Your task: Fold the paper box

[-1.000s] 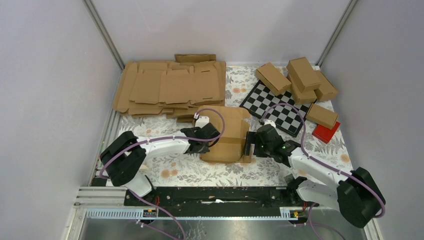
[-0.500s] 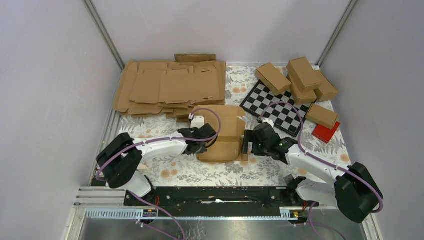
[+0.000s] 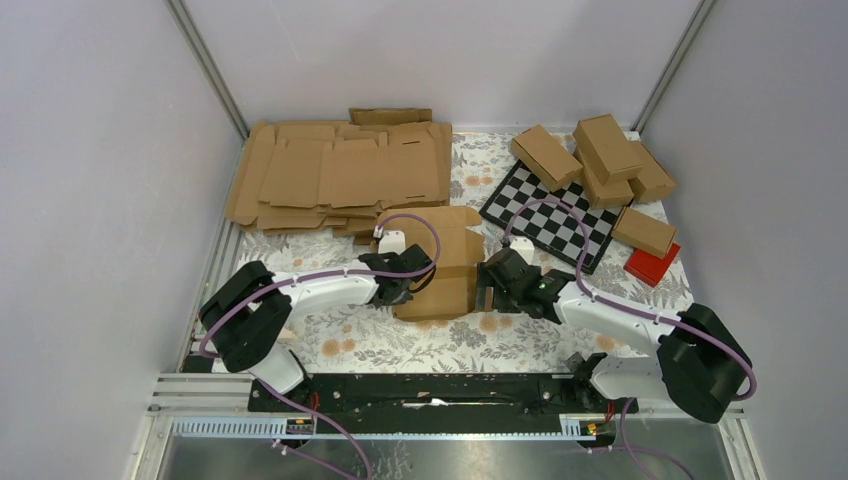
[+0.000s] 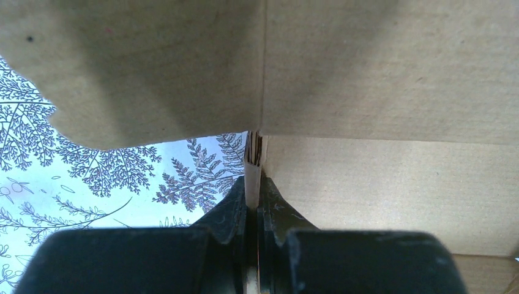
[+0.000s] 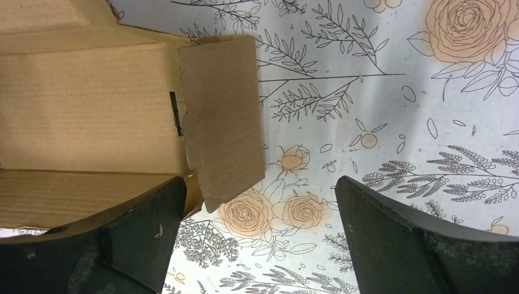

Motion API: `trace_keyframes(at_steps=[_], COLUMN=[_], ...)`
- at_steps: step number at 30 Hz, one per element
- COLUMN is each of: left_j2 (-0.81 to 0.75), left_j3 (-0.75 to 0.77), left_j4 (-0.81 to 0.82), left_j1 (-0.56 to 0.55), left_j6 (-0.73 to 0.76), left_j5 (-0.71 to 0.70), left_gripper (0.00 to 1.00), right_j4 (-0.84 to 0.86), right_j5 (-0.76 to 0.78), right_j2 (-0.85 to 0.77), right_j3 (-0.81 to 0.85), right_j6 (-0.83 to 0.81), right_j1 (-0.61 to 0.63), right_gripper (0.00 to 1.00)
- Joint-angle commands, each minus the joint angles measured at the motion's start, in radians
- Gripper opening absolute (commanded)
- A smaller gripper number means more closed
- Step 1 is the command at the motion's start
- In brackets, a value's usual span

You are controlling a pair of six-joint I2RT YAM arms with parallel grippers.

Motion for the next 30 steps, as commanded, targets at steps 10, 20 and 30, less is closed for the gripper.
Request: trace_keyframes(at_steps=[10,20,30], left_j2=[-0.005,-0.034,-0.044], left_j3=[0.027,0.008,-0.005], left_j4=[0.029,0.066,0.073], left_j1=[0.006,0.007,0.006], left_j6=[-0.011,0.019,0.022], left_j5=[0.046,0.087,0.108], left_gripper=[0.00,0.00,0.00], right_j4=[-0.152,-0.013,0.055], right_j5=[0.257,0.010,-0.203], right_j2=[0.040,-0.001,0.122], right_j3=[0.113,0.077,0.126], right_j6=[-0.026,-0.172,-0.164], right_j1=[-0.011,-0.123,-0.209], right_gripper=[0.83,0.51,0.39])
